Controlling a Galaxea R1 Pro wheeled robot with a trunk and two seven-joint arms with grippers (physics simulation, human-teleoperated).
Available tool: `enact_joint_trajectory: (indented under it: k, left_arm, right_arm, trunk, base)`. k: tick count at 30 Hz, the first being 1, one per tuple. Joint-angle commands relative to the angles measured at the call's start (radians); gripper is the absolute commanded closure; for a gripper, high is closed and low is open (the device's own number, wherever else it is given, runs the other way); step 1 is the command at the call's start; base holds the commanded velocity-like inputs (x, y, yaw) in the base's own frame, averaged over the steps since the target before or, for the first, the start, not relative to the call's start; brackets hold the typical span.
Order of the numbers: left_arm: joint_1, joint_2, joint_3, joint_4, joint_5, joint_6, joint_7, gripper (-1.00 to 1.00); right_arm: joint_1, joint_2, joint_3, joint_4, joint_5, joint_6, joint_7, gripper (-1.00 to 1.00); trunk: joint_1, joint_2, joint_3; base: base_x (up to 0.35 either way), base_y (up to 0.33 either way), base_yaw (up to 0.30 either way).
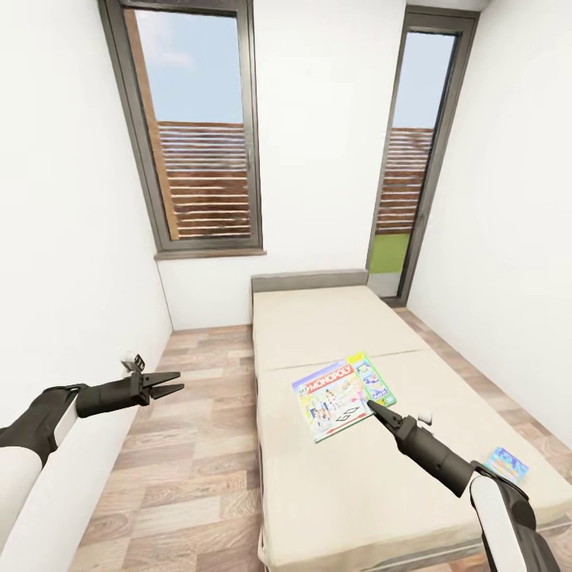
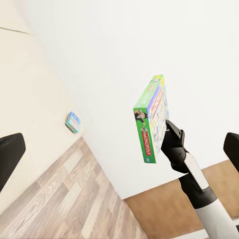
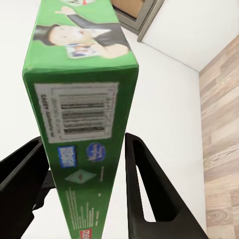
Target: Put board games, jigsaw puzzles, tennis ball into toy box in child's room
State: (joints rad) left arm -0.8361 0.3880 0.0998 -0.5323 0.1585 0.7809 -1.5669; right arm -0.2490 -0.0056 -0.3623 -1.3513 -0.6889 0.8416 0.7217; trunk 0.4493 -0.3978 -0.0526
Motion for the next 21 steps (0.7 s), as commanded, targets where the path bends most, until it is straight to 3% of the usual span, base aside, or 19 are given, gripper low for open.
enact_joint_trajectory:
  k: [1, 21]
  left_arm:
    - [-0.001, 0.0, 0.0, 0.0, 0.0, 0.011, -0.004, -1.0]
    - [-0.001, -0.001, -0.001, 0.0, 0.0, 0.011, -0.004, -1.0]
  right_arm:
    - [-0.001, 0.0, -0.001, 0.0, 0.0, 0.005, 0.002, 1.0]
    - [-0.001, 0.001, -0.001, 0.0, 0.0, 0.005, 0.001, 1.0]
  trunk:
    - [0.001, -0.002, -0.001]
    - [0.001, -0.002, 0.023]
  base:
    - [0.0, 0.0, 0.0]
    - [0.0, 0.0, 0.002]
